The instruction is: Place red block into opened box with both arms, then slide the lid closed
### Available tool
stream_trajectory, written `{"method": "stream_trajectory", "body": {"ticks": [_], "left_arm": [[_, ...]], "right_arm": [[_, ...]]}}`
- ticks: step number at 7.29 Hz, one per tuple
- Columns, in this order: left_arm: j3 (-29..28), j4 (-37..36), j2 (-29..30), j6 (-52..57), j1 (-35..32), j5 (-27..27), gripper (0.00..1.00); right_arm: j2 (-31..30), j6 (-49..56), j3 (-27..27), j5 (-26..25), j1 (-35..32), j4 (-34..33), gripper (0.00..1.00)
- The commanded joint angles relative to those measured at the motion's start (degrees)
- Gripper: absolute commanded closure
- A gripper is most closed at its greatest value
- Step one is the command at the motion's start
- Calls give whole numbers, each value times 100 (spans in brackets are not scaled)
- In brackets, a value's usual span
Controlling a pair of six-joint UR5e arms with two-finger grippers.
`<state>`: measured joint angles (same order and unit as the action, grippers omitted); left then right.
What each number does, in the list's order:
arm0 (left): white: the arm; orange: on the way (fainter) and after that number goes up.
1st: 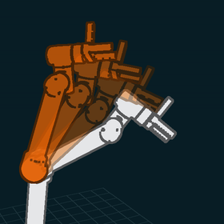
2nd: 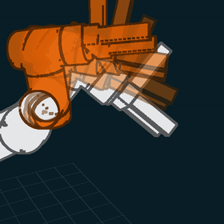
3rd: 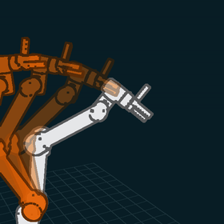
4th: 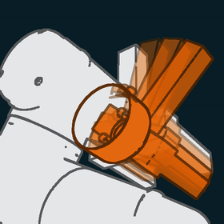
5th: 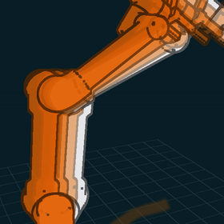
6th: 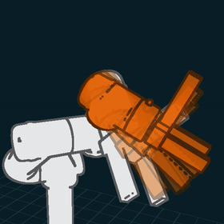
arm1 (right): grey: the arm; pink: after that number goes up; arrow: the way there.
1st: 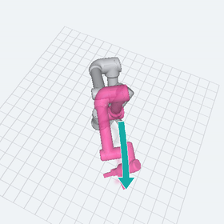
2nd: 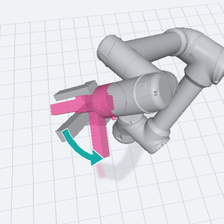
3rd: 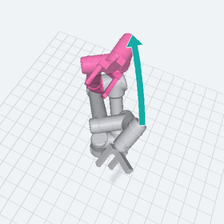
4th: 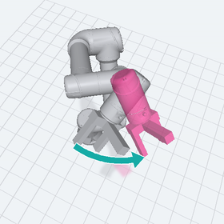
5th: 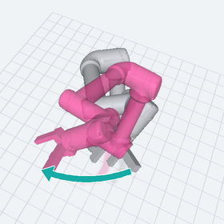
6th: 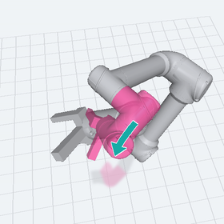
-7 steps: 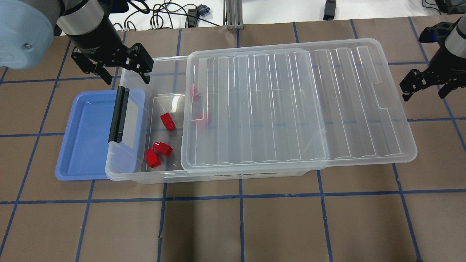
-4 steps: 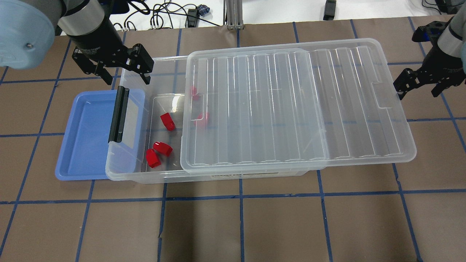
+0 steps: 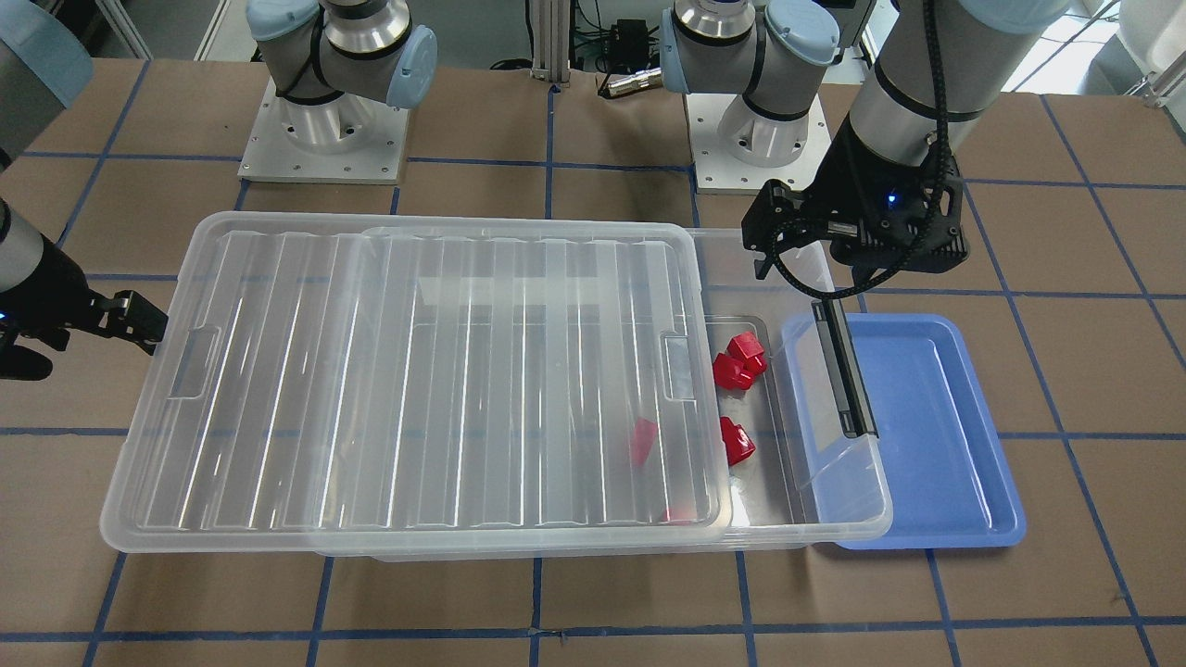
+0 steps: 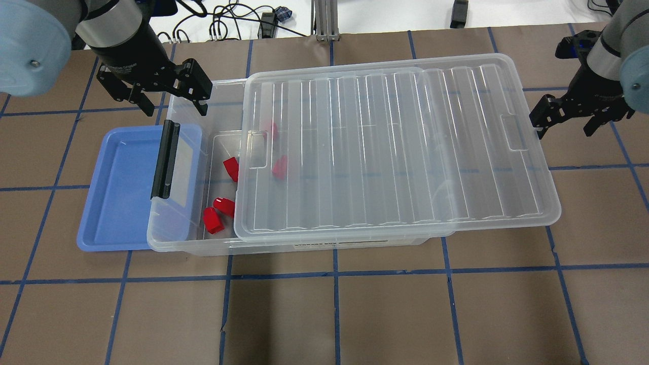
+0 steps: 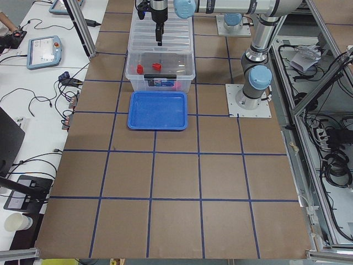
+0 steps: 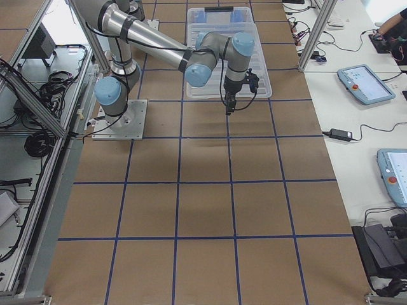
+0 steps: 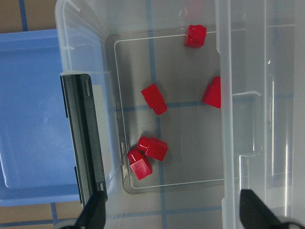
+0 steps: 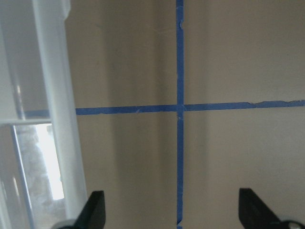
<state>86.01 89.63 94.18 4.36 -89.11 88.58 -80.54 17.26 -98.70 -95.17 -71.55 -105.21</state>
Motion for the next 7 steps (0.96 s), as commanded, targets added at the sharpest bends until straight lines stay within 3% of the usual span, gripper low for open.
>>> {"method": "stream_trajectory", "body": {"ticks": [1, 7], "left_arm": [[3, -7, 13, 3, 7, -16, 0], [-5, -7, -13, 3, 16, -16, 0]], "right_arm": [[-5, -597, 0, -2, -437, 9, 0], [-14, -1664, 0, 7, -1318, 0, 0]]}}
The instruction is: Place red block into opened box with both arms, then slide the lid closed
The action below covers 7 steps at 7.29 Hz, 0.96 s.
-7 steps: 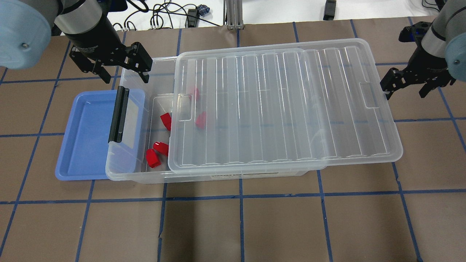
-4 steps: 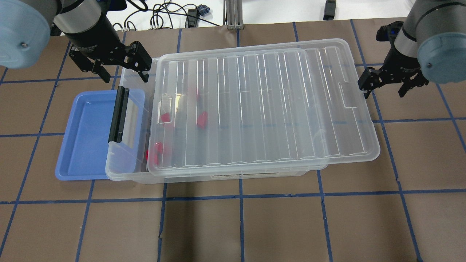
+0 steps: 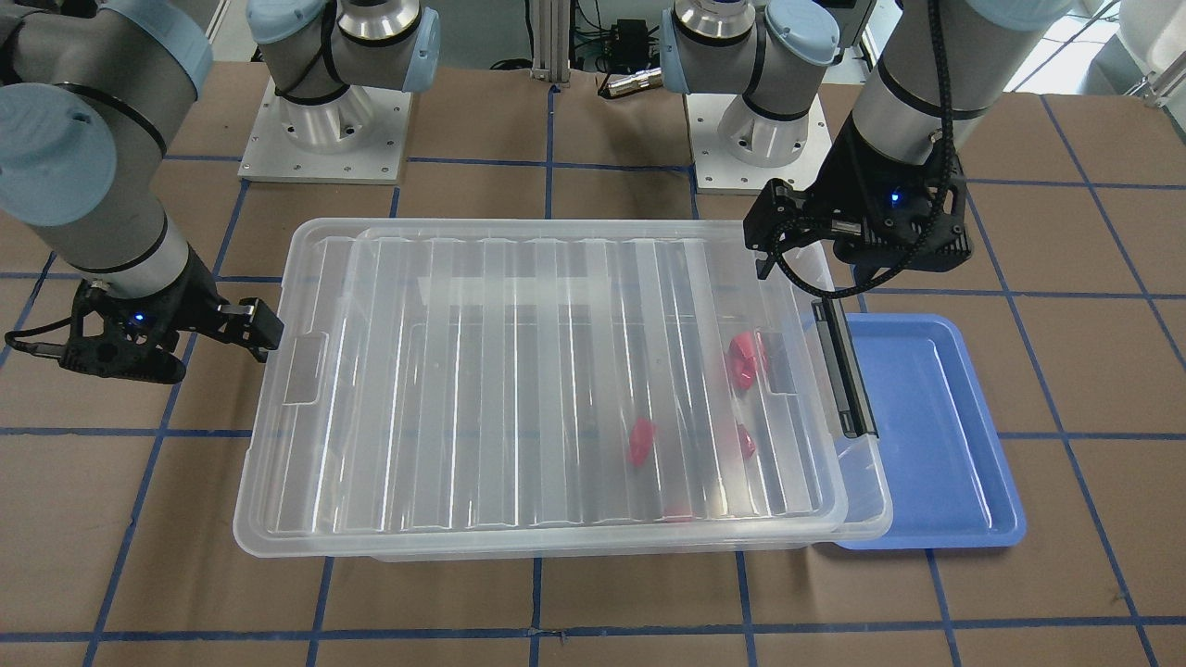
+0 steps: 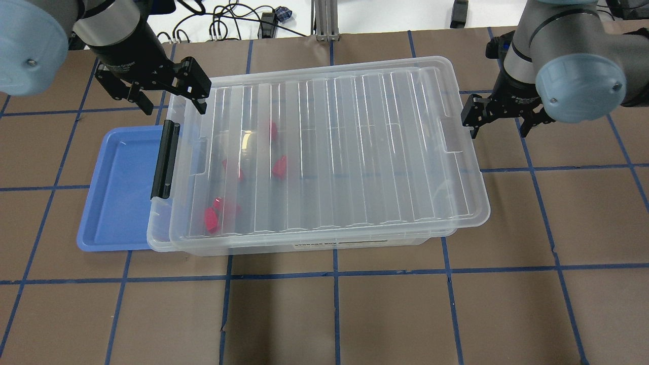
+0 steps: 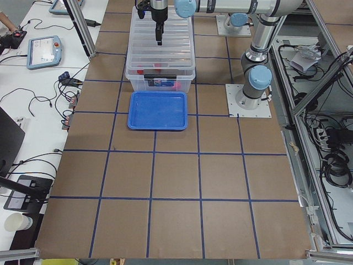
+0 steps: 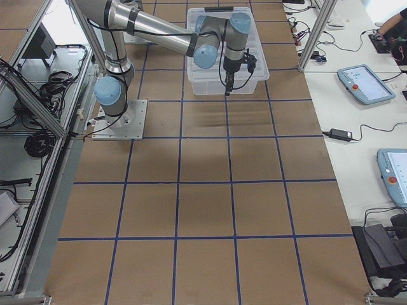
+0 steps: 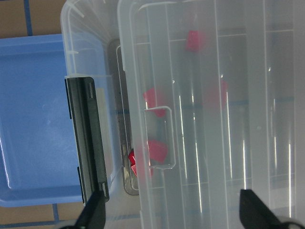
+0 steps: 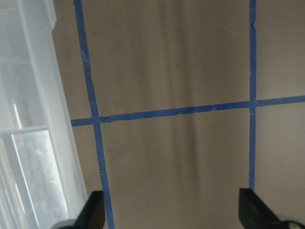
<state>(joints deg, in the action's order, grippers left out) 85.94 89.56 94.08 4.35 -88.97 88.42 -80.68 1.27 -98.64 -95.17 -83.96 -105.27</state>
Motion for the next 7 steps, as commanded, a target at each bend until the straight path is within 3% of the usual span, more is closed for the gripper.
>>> {"method": "stream_trajectory", "body": {"ticks": [1, 7], "left_arm": [[1, 0, -4, -4, 3, 0, 0], [10, 9, -38, 5, -6, 17, 0]], "right_arm": [[0, -65, -6, 16, -86, 15, 0], [-289, -65, 64, -1, -200, -3, 0]]}}
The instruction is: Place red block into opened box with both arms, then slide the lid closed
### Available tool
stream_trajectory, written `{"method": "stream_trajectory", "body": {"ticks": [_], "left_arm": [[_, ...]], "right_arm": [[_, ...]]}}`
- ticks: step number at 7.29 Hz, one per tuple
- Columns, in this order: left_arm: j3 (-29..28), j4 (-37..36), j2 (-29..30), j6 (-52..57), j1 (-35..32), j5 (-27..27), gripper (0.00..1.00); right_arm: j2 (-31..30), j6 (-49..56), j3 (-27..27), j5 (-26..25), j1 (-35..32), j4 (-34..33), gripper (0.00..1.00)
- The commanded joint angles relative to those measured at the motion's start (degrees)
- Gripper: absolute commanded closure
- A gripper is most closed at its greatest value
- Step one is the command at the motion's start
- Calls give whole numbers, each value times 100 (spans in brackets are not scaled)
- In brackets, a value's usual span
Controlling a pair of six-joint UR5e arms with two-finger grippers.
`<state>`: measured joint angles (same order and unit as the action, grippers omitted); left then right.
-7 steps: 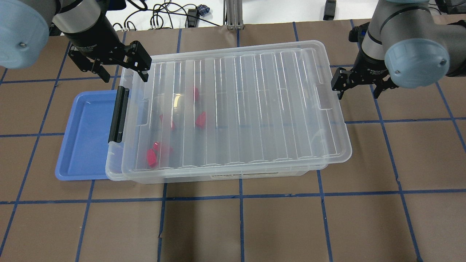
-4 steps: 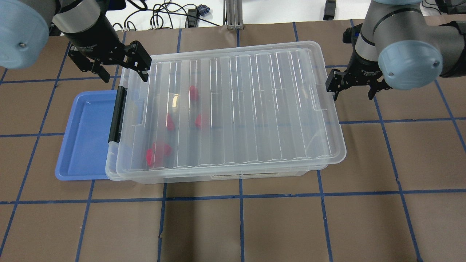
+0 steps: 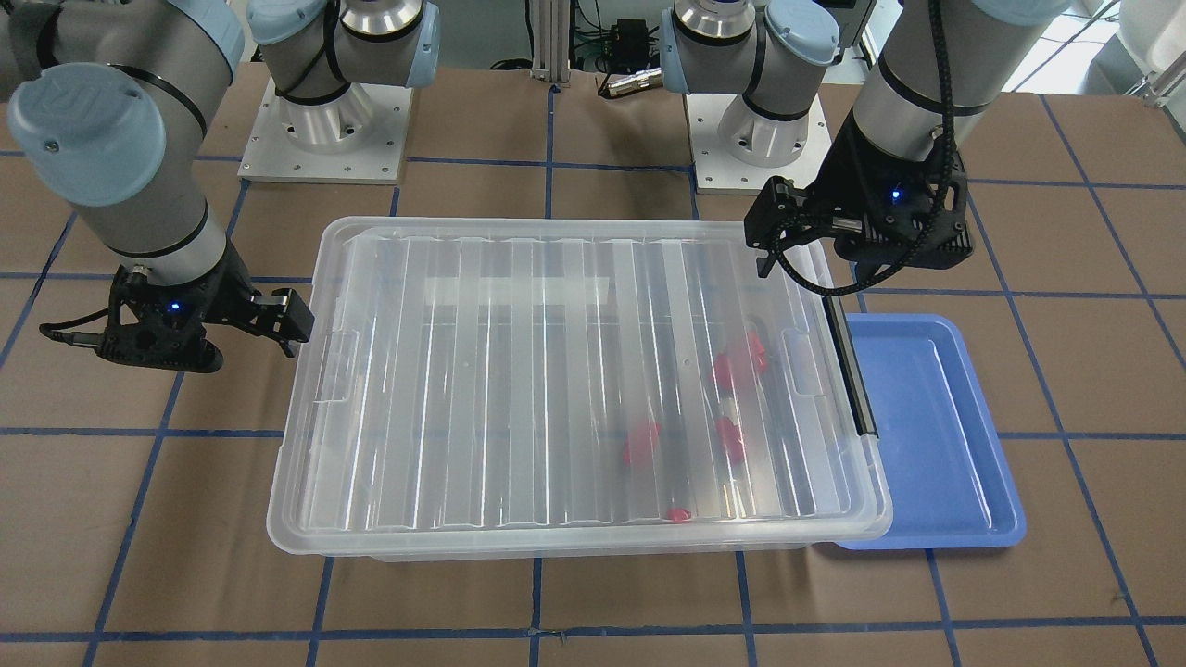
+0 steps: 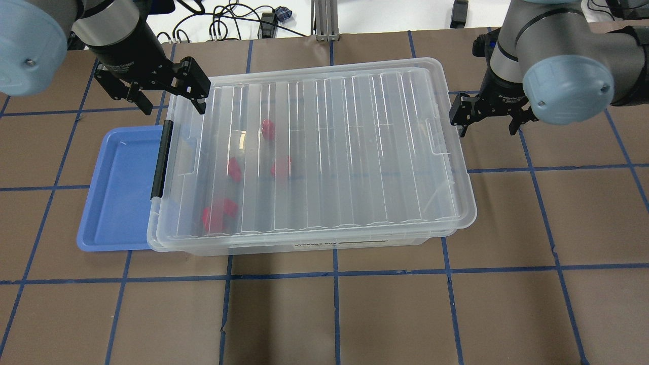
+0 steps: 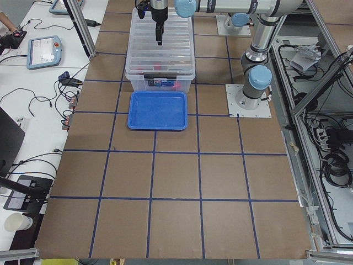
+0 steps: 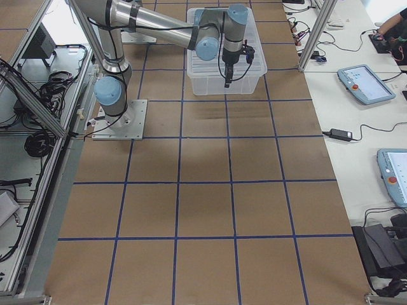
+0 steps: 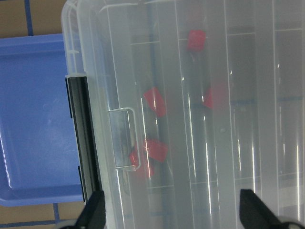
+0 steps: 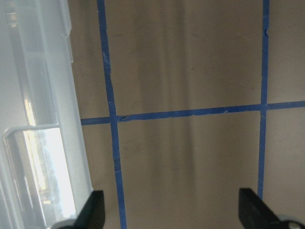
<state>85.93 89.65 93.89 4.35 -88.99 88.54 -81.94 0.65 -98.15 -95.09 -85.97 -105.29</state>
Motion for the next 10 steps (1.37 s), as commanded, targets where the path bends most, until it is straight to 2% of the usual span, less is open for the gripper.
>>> {"method": "stream_trajectory", "body": {"ticks": [1, 2, 3, 4, 5, 6, 7, 10], "left_arm": [[-14, 0, -37, -4, 5, 5, 0], [-41, 9, -54, -4, 5, 14, 0], [-84, 79, -72, -4, -13, 14, 0], [-102, 105, -81, 5, -13, 14, 0], [-85, 141, -90, 5, -13, 231, 0], [-102, 263, -125, -4, -13, 216, 0], [-102, 255, -142, 13, -13, 172, 0], [-102, 229, -143, 22, -13, 163, 0]], "right_arm": [[-269, 5, 50, 8, 10, 9, 0], [-540, 14, -37, 226, -8, 17, 0], [-690, -4, 58, 376, -8, 670, 0], [-962, -21, 224, 325, -8, 1616, 0], [-1260, -13, 226, 438, -8, 1826, 0], [-1411, -4, 191, 482, -8, 2037, 0], [-1439, -4, 235, 779, -8, 2213, 0], [-1535, -335, 209, 729, -16, 2223, 0]]}}
